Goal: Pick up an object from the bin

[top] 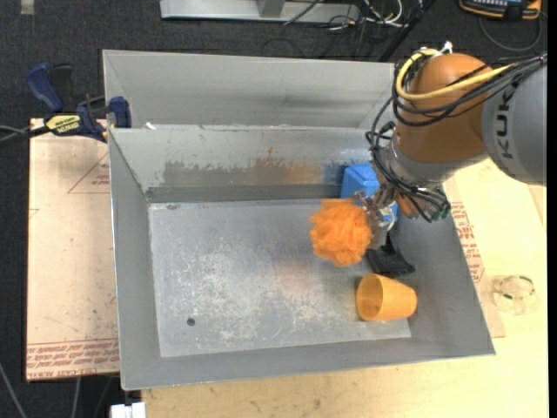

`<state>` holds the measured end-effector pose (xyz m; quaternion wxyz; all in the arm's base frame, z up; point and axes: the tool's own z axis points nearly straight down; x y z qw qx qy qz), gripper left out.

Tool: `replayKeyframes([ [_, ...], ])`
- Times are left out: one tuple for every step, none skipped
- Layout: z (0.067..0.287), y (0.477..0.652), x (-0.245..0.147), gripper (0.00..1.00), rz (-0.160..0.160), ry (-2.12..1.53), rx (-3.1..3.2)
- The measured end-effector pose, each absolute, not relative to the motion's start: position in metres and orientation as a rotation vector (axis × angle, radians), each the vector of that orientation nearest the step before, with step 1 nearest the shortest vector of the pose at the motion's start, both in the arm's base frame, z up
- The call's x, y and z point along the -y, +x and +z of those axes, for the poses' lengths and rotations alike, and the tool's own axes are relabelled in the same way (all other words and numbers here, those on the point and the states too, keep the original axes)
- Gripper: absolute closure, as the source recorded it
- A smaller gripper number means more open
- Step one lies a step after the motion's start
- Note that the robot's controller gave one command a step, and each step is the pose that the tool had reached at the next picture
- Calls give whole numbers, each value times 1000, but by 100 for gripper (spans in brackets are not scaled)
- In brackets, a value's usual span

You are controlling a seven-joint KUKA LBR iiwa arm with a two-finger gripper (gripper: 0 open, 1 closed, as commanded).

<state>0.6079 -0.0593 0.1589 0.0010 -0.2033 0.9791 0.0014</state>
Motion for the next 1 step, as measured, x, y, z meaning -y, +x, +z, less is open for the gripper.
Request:
replayKeyframes([
  [190, 613, 59, 100, 7, -645, -3077],
])
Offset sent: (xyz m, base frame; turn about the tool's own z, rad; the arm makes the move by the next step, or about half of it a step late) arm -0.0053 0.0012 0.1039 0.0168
